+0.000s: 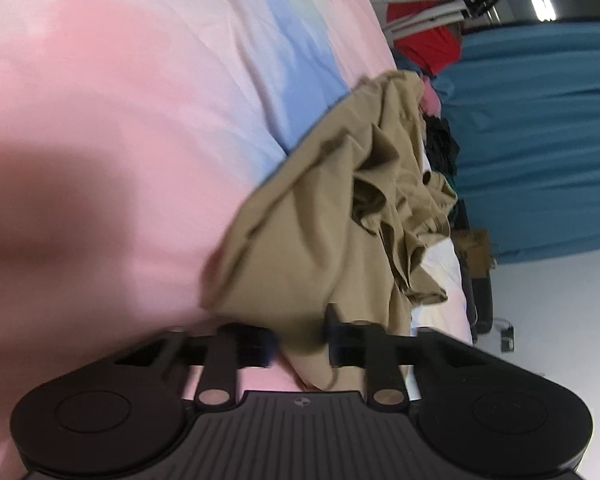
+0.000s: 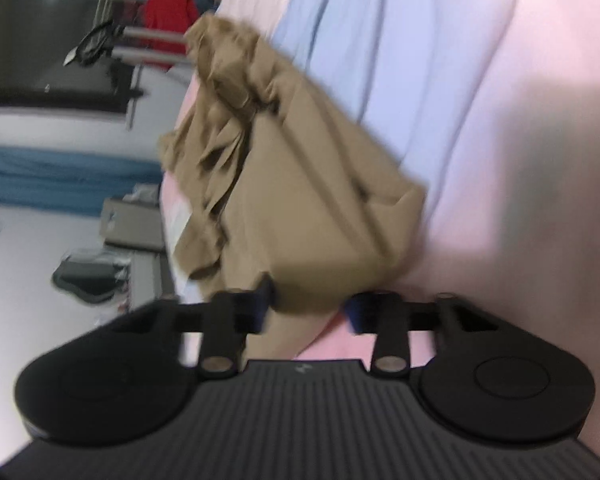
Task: Fold clothes
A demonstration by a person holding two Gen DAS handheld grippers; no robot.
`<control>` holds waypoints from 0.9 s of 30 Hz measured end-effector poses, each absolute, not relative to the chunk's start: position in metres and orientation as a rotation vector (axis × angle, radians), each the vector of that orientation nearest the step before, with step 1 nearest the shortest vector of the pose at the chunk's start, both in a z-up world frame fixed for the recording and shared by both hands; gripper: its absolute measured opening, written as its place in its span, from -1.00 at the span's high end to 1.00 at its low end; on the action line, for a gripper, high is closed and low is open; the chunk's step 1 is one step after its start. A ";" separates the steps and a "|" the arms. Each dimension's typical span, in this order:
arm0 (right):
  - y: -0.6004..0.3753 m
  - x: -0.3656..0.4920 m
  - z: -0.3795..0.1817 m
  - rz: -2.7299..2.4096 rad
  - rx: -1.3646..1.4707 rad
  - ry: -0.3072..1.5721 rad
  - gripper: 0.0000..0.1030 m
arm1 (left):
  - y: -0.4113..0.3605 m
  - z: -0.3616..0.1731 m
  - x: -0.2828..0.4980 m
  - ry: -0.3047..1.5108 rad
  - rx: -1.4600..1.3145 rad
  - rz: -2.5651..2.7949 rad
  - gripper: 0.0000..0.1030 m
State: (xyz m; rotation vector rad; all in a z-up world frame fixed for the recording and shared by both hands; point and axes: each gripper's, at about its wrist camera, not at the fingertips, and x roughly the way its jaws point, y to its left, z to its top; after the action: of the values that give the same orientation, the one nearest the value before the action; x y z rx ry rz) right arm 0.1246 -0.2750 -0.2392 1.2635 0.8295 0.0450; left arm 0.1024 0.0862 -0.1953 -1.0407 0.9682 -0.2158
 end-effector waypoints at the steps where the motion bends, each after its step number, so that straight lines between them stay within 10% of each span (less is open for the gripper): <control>1: -0.278 0.123 -0.239 0.028 1.263 0.822 0.61 | 0.090 -0.193 0.100 0.952 -1.050 -0.213 0.81; 11: -0.298 0.110 -0.241 -0.048 1.335 0.758 0.68 | 0.092 -0.174 0.088 0.888 -0.974 -0.237 0.86; 17: -0.305 0.107 -0.250 -0.044 1.422 0.775 0.41 | 0.098 -0.182 0.089 0.916 -1.023 -0.200 0.84; 21: -0.308 0.104 -0.251 -0.047 1.444 0.749 -0.13 | 0.100 -0.189 0.089 0.957 -1.048 -0.177 0.74; 27: -0.310 0.105 -0.244 -0.106 1.352 0.704 -0.01 | 0.100 -0.194 0.094 0.954 -1.057 -0.165 0.68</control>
State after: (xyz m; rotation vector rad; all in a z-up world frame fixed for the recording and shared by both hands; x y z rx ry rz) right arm 0.1047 -0.3099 -0.2435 1.3523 0.7039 -0.1062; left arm 0.0937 0.1000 -0.1935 -1.0567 0.9544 -0.1646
